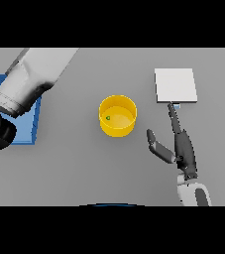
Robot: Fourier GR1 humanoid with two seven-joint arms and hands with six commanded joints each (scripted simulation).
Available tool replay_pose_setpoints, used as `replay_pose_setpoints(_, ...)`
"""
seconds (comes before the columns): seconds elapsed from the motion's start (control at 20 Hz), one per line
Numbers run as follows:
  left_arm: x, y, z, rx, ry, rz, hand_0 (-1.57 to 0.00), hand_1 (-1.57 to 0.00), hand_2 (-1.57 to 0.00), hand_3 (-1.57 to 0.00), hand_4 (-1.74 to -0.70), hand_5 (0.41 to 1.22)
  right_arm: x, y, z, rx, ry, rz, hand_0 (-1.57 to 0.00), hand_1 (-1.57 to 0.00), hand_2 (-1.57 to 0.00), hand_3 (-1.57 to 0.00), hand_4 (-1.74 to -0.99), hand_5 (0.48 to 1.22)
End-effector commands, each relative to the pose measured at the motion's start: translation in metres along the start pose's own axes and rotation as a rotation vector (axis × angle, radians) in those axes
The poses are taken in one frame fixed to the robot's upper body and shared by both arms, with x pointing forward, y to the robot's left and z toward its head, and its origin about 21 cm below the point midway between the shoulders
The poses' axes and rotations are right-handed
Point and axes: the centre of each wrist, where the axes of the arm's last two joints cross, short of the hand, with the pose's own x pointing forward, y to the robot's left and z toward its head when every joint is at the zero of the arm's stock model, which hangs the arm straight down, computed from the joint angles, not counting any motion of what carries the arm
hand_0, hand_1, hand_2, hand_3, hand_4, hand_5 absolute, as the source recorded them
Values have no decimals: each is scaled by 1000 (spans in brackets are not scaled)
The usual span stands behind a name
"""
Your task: Pick up the red beaker and tilt it to pour out 1 green nut into yellow bowl. Pick up the yellow bowl and place it on the metallic measuring scale.
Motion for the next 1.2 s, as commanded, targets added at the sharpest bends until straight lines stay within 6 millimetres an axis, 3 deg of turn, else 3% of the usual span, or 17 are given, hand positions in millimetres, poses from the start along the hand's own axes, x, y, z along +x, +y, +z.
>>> replay_pose_setpoints(0.0, -18, -5, 3, 2, 48, 107, -1571, -1571, -1571, -1391, -1733, 1221, 0, 0, -4, -1, 3, 0, 1, 1, 1, 1, -996, 675)
replay_pose_setpoints(0.15, -61, -31, 15, 7, 188, 385, -1571, -1571, -1571, -1444, -1737, 1221, 2, 0, -5, 3, -7, -23, 1, 1, 1, 1, -1004, 668)
replay_pose_setpoints(0.25, -90, -61, 28, 11, 306, 571, -1571, -1571, -1571, -1454, -1738, 1221, 1, 5, -6, 4, 6, -40, 1, 1, 1, 1, -1004, 668)
replay_pose_setpoints(0.5, -121, -153, 62, 18, 593, 926, -1571, -1571, -1571, -1412, -1740, 1221, 0, 3, -10, 4, 13, -41, 1, 1, 1, 1, -1034, 655)
replay_pose_setpoints(0.65, -122, -195, 81, 26, 733, 1125, -1571, -1571, -1571, -1441, -1741, 1221, 2, 4, -11, 15, -4, -35, 1, 1, 1, 1, -1057, 652)
replay_pose_setpoints(0.8, -104, -237, 95, 15, 846, 1298, -1571, -1571, -1571, -1467, -1741, 1221, 0, 7, -8, 18, 8, -9, 1, 1, 1, 1, -1047, 651)
replay_pose_setpoints(0.9, -92, -255, 105, 33, 881, 1386, -1571, -1571, -1571, -1474, -1741, 1221, 5, 3, -9, 2, 1, 18, 1, 1, 1, 1, -1052, 648)
replay_pose_setpoints(1.15, -56, -272, 125, 25, 977, 1503, -1571, -1571, -1571, -1450, -1741, 1221, -2, 4, -4, 22, 13, 22, 1, 1, 1, 1, -1026, 648)
